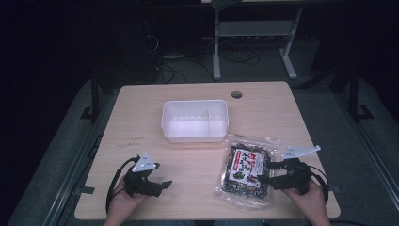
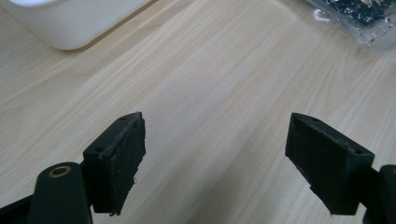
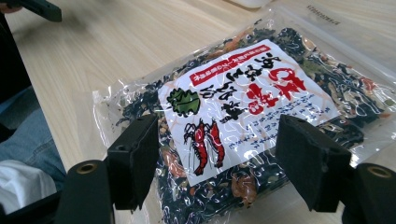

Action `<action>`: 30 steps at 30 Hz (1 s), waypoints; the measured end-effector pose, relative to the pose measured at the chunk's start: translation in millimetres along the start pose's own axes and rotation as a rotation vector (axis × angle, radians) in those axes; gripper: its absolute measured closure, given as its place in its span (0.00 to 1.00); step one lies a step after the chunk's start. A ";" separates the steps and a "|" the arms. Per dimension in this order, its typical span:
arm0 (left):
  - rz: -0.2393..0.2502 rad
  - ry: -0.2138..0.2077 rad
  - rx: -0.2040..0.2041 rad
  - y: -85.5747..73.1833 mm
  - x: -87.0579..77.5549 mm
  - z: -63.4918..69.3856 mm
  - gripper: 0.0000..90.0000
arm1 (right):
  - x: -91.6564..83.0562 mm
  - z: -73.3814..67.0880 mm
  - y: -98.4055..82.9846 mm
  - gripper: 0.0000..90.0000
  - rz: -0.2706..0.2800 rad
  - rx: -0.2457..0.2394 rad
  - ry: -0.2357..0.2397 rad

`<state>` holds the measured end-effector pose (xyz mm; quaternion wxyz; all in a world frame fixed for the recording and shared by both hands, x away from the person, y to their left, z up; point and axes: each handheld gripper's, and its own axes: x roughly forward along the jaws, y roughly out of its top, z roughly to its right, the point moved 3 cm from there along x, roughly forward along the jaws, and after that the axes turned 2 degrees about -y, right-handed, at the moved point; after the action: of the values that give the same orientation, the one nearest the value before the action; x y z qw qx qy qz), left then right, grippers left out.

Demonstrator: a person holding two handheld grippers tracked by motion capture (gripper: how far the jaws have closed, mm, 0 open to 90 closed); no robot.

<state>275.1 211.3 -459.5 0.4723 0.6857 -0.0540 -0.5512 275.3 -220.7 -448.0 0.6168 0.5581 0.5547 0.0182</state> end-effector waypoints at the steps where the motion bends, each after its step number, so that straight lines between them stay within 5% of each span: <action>1: 0.001 -0.005 0.002 0.2 0.3 0.7 0.23 | 0.2 0.1 -0.4 0.33 -0.002 0.001 0.000; 12: 0.018 -0.061 0.026 11.8 5.1 15.3 0.33 | -4.7 9.8 -5.0 0.32 0.013 0.033 -0.010; 17: 0.016 -0.124 0.043 27.3 13.2 25.7 0.38 | -7.1 13.8 -5.6 0.32 0.024 0.047 -0.015; 23: -0.011 -0.197 0.102 50.0 30.6 45.1 0.53 | -13.4 18.0 -5.8 0.35 0.042 0.057 -0.039; 30: -0.046 -0.234 0.158 71.8 53.8 63.5 0.65 | -17.7 23.5 -7.7 0.34 0.047 0.077 -0.062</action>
<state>276.8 102.6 -443.2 0.3948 0.6529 -0.1361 -0.6319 280.5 -250.6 -447.3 0.6112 0.5948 0.5221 -0.0061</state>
